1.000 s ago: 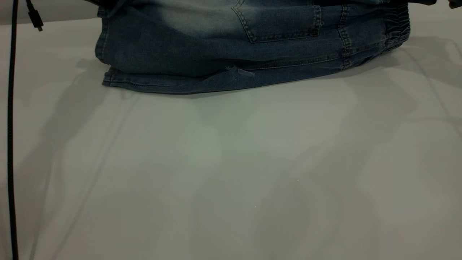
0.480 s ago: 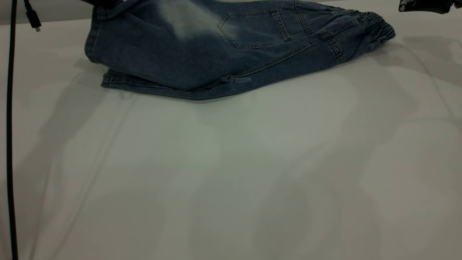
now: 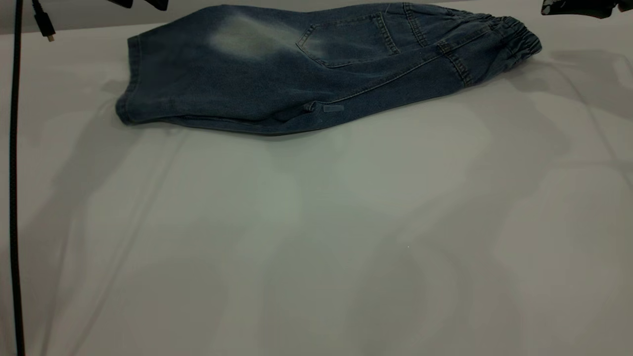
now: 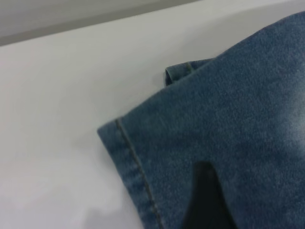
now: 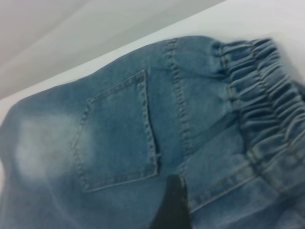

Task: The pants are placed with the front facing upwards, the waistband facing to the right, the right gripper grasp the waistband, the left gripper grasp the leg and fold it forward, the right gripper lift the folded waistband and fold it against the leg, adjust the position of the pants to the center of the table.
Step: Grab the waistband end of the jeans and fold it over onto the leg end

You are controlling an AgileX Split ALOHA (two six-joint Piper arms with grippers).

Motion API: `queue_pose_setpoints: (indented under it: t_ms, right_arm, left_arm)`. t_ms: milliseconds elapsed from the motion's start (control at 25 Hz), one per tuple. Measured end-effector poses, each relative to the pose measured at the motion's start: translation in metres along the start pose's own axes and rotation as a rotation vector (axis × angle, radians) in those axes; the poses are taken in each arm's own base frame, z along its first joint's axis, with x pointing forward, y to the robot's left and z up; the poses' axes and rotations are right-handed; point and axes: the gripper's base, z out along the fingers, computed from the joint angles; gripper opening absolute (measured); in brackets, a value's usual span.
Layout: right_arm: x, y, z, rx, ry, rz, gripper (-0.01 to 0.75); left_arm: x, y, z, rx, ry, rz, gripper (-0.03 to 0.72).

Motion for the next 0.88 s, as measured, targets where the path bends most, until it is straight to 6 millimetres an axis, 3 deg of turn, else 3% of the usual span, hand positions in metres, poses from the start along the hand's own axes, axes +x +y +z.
queue_pose_setpoints:
  t_ms: [280, 480, 880]
  right_arm:
    - [0.005, -0.002, -0.001, 0.017, 0.058, 0.082, 0.567]
    - [0.012, -0.022, -0.001, 0.042, 0.092, 0.159, 0.567]
    - [0.023, -0.049, 0.027, -0.001, 0.148, 0.216, 0.567]
  left_arm:
    - [0.0, -0.001, -0.002, 0.008, 0.016, -0.008, 0.461]
    - [-0.001, -0.002, -0.011, 0.023, 0.047, -0.013, 0.461]
    - [-0.007, -0.007, -0.021, 0.031, 0.031, -0.003, 0.461]
